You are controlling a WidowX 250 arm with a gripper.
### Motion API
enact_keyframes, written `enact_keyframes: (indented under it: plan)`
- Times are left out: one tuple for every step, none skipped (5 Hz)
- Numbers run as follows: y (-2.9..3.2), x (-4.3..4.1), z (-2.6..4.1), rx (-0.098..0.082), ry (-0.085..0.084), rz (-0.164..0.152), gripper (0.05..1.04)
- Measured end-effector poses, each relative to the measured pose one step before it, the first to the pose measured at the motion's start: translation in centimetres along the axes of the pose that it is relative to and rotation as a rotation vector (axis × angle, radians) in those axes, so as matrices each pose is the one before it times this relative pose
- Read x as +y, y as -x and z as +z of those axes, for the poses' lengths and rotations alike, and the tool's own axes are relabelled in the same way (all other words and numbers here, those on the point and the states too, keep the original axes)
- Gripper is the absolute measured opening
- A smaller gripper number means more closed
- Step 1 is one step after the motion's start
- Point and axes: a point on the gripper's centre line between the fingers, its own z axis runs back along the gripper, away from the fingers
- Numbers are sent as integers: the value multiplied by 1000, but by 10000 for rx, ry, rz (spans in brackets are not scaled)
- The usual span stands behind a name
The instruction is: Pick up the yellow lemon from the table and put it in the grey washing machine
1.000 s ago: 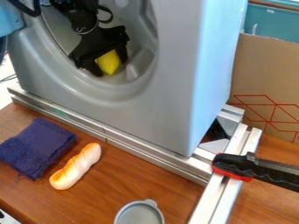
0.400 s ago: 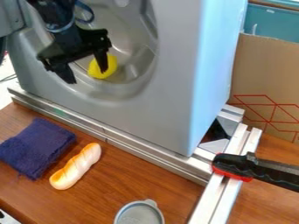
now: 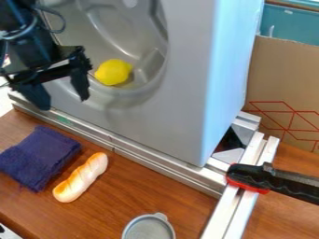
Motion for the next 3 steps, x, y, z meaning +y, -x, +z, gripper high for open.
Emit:
enact_keyframes:
  plan:
    - [3007, 1527, 1731, 1263, -701, -1188, 996]
    - [1968, 1125, -137, 1084, -638, -766, 996]
    - [76, 715, -1246, 645, -424, -598, 996]
